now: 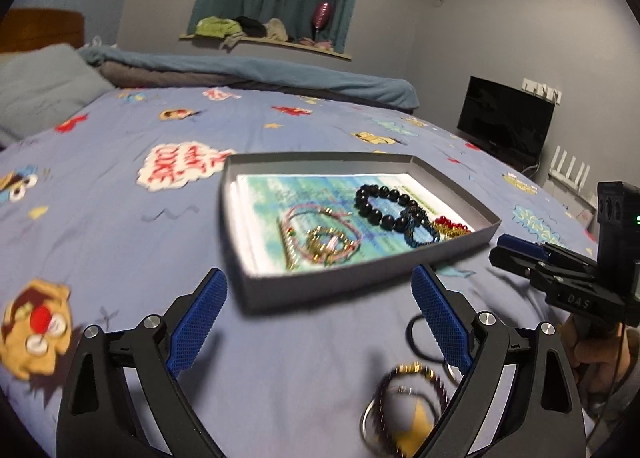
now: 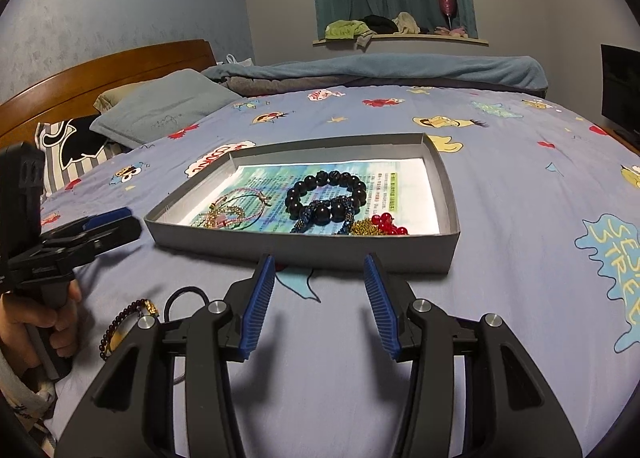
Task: Organize jewelry
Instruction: 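Move both open tools back to the pile and grasp the dark red bead bracelet with the left tool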
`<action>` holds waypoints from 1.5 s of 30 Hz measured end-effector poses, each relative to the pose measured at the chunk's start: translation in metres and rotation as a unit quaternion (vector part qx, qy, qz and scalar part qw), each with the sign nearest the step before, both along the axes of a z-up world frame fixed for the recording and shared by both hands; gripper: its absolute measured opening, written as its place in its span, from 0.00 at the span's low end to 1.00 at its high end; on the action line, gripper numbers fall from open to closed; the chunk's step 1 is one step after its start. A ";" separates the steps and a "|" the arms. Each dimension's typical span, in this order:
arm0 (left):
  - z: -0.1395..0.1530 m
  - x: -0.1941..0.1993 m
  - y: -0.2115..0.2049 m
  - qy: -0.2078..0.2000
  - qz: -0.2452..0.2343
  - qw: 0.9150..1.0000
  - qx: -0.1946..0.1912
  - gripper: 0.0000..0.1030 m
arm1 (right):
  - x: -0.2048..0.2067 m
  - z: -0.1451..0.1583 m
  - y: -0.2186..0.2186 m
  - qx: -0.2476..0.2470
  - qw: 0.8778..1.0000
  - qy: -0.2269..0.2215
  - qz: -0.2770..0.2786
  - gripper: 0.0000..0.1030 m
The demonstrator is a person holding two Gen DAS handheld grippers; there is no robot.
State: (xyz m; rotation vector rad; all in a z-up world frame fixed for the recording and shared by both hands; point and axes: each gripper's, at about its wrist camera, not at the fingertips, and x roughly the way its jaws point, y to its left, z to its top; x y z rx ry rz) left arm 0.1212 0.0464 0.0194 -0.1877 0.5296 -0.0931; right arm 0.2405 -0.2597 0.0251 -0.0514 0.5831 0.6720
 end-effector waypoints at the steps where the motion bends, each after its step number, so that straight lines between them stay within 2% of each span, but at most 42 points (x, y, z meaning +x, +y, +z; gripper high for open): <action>1: -0.001 -0.004 0.002 0.001 0.002 1.000 -0.004 0.90 | -0.001 0.000 0.000 0.000 1.000 0.001 0.000 0.46; 5: -0.004 -0.021 0.003 0.002 0.005 1.000 -0.006 0.90 | -0.005 -0.001 -0.001 0.000 1.000 0.003 -0.001 0.50; 15: -0.011 -0.047 0.003 0.010 -0.003 1.000 -0.019 0.90 | -0.012 -0.003 -0.002 -0.002 1.000 0.013 0.004 0.51; 18: -0.013 -0.051 -0.004 0.013 -0.023 1.000 -0.013 0.90 | -0.014 -0.003 -0.002 -0.003 1.000 0.015 0.007 0.51; 23: -0.017 -0.065 -0.028 0.011 -0.061 0.998 0.017 0.89 | -0.016 -0.004 -0.004 0.002 1.000 0.019 0.009 0.53; 27: -0.022 -0.067 -0.038 0.022 -0.078 0.996 0.028 0.69 | -0.019 -0.003 -0.005 0.004 1.000 0.020 0.012 0.56; 36: -0.023 -0.056 -0.043 0.038 -0.074 0.996 0.035 0.67 | -0.028 -0.004 -0.003 -0.001 0.999 0.023 0.024 0.58; 38: -0.021 -0.049 -0.043 0.044 -0.074 0.996 0.039 0.63 | -0.030 -0.004 -0.002 -0.004 0.999 0.024 0.027 0.58; 40: -0.020 -0.039 -0.042 0.056 -0.073 0.995 0.040 0.55 | -0.031 -0.005 -0.001 -0.005 0.999 0.024 0.028 0.58; 45: -0.028 -0.016 -0.037 0.093 -0.076 0.992 0.024 0.39 | -0.032 -0.005 -0.001 -0.005 0.999 0.026 0.029 0.58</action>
